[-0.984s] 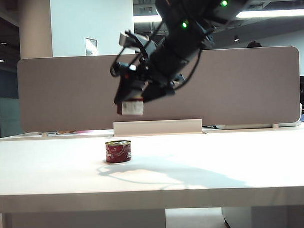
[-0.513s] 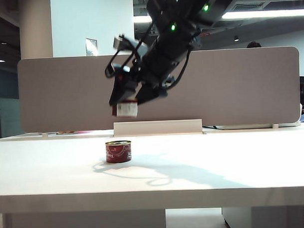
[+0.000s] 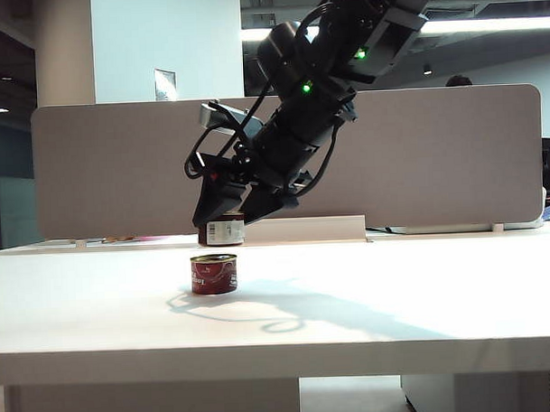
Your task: Stack a can of tomatoes on the right onto the can of tomatoes on the left.
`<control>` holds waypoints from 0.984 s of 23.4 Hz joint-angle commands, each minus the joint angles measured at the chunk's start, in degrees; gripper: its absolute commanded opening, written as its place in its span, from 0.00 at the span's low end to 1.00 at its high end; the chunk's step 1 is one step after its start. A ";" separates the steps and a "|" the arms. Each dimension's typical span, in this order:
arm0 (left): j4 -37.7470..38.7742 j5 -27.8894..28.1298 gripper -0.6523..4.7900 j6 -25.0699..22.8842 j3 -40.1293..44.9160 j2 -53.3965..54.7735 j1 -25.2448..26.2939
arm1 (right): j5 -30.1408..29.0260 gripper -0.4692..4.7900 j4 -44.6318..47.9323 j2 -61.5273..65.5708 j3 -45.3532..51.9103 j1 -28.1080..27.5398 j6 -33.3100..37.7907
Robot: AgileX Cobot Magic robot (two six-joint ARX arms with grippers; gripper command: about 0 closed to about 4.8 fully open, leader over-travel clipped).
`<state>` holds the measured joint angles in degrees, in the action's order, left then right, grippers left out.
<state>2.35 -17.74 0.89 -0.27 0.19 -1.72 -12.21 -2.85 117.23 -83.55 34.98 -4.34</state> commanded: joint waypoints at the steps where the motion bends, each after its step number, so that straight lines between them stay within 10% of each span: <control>1: -0.74 0.17 0.11 -0.24 -0.17 0.04 0.04 | -0.77 0.45 2.25 0.11 -0.52 0.11 -0.11; 23: -0.72 1.22 0.11 -0.24 -0.17 0.04 0.04 | -2.34 0.45 4.59 2.10 -0.52 0.46 -0.13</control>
<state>2.37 -16.47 0.89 -0.27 0.19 -1.72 -13.98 0.27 119.28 -83.81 35.18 -4.34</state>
